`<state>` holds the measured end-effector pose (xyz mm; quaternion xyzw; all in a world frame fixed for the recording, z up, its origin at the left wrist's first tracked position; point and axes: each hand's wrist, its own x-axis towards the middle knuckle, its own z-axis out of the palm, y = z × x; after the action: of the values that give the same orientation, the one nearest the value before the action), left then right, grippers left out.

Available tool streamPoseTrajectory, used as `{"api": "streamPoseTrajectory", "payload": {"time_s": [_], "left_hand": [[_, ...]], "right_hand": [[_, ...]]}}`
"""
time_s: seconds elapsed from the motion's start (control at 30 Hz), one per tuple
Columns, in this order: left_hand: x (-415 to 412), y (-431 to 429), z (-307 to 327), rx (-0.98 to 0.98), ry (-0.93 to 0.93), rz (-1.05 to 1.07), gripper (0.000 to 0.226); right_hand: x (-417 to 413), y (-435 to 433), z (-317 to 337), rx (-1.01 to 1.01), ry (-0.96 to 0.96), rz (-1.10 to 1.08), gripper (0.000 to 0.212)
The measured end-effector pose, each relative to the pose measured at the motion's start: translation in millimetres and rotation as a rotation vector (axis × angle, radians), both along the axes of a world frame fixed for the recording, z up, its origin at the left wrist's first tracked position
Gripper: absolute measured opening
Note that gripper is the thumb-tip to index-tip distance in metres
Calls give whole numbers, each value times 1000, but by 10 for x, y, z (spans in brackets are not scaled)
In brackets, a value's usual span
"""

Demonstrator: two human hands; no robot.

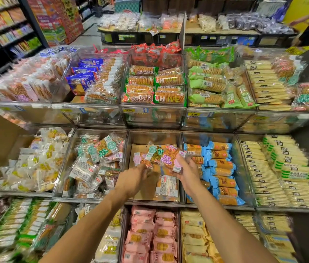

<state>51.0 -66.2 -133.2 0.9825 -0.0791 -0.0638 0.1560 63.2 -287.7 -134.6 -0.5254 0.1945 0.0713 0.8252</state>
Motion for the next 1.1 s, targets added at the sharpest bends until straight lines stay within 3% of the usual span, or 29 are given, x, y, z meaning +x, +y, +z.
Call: {"api": "streamPoseTrajectory", "payload": {"time_s": [0.13, 0.2, 0.3, 0.4, 0.5, 0.57, 0.67, 0.77, 0.87, 0.97, 1.1], "left_hand": [[90, 44, 0, -444, 147, 97, 90], [123, 8, 6, -512, 192, 122, 98], [153, -64, -33, -462, 281, 181, 58], [125, -59, -141, -108, 243, 178, 23], [6, -141, -137, 164, 53, 92, 36], [-36, -245, -129, 122, -38, -48, 34], [-31, -399, -107, -81, 75, -273, 16], [6, -556, -141, -151, 195, -230, 68], [37, -711, -230, 55, 186, -225, 117], [86, -787, -295, 149, 207, -200, 127], [163, -738, -329, 67, 202, -207, 113]], "right_hand": [[-22, 9, 46, 0, -5, -1, 32], [-23, 7, 51, -7, -4, -3, 33], [-25, 13, 62, -17, -2, 3, 29], [-24, 17, 61, -26, 4, -6, 27], [-9, 22, 28, -28, 7, -3, 40], [-16, 24, 27, -24, 6, -1, 38], [-31, 18, 62, 2, -14, 8, 35], [-40, 3, 62, 34, -18, 11, 31], [-39, -5, 61, 61, -4, -8, 32], [-46, -4, 75, 88, 11, -20, 32], [-45, -8, 58, 92, 19, -34, 37]]}}
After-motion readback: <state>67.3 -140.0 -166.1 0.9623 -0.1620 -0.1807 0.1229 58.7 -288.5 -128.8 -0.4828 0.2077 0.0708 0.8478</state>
